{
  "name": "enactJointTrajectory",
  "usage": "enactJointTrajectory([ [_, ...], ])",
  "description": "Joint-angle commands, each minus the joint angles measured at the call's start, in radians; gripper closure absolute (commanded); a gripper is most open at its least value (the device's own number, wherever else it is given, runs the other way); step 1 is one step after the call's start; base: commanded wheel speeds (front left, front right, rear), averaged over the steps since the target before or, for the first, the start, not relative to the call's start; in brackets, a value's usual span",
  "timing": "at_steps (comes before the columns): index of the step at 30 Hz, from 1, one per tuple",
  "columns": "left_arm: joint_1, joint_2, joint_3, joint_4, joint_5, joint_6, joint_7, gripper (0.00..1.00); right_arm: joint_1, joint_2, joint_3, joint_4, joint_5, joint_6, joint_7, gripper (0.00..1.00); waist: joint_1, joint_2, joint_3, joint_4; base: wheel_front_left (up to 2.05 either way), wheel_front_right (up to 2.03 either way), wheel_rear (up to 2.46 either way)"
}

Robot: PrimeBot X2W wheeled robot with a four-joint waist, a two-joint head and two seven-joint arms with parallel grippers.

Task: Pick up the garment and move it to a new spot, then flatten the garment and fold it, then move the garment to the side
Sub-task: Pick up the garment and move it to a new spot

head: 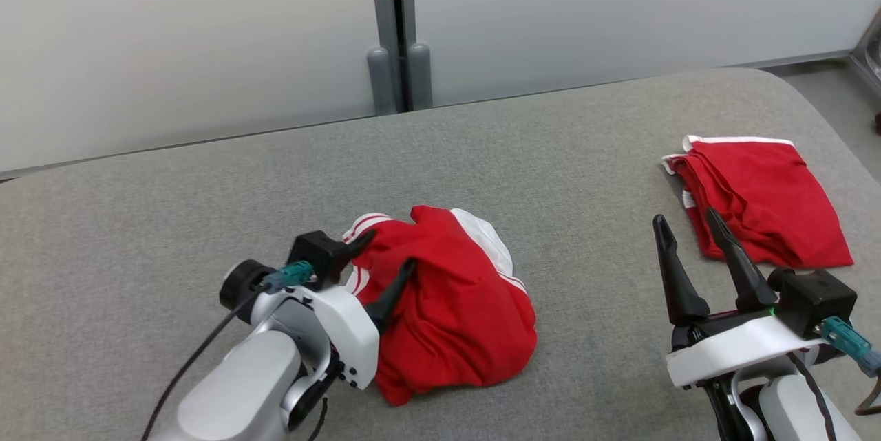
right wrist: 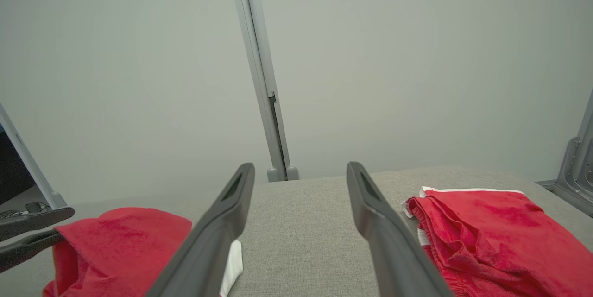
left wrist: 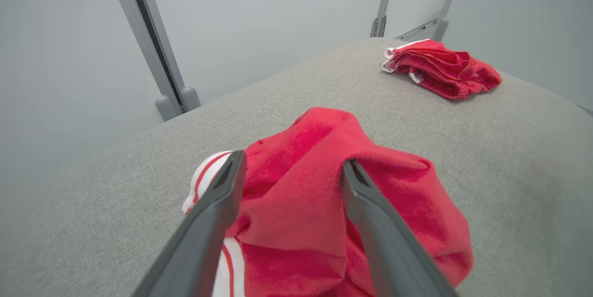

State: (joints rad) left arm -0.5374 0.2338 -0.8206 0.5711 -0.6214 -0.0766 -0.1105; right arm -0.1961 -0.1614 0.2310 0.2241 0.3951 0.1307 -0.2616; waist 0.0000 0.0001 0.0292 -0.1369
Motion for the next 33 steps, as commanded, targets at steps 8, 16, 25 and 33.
enactJointTrajectory([
  [8, 0.059, 0.105, 0.096, -0.177, -0.030, 0.106, -0.050, 0.00, 0.032, -0.005, -0.040, -0.011, -0.011, 0.000, -0.005, 0.00, 0.0000, -0.0001, -0.028, 0.055, 0.00, 0.00, 0.00],
  [16, 0.228, 0.237, 0.214, -0.385, -0.020, 0.291, -0.118, 0.00, 0.058, -0.009, -0.075, -0.028, -0.017, 0.000, -0.005, 0.00, 0.0000, -0.0001, -0.036, 0.090, 0.00, 0.00, 0.00],
  [25, 0.440, 0.241, 0.351, -0.497, -0.013, 0.388, -0.154, 0.00, 0.104, 0.014, -0.127, -0.040, -0.022, 0.000, -0.005, 0.00, 0.0000, -0.0001, -0.043, 0.125, 0.00, 0.00, 0.00],
  [33, 0.554, 0.122, 0.447, -0.527, 0.065, 0.348, -0.153, 0.00, 0.113, 0.027, -0.124, -0.027, -0.022, 0.000, -0.005, 0.00, 0.0000, -0.0001, -0.054, 0.143, 0.00, 0.00, 0.00],
])
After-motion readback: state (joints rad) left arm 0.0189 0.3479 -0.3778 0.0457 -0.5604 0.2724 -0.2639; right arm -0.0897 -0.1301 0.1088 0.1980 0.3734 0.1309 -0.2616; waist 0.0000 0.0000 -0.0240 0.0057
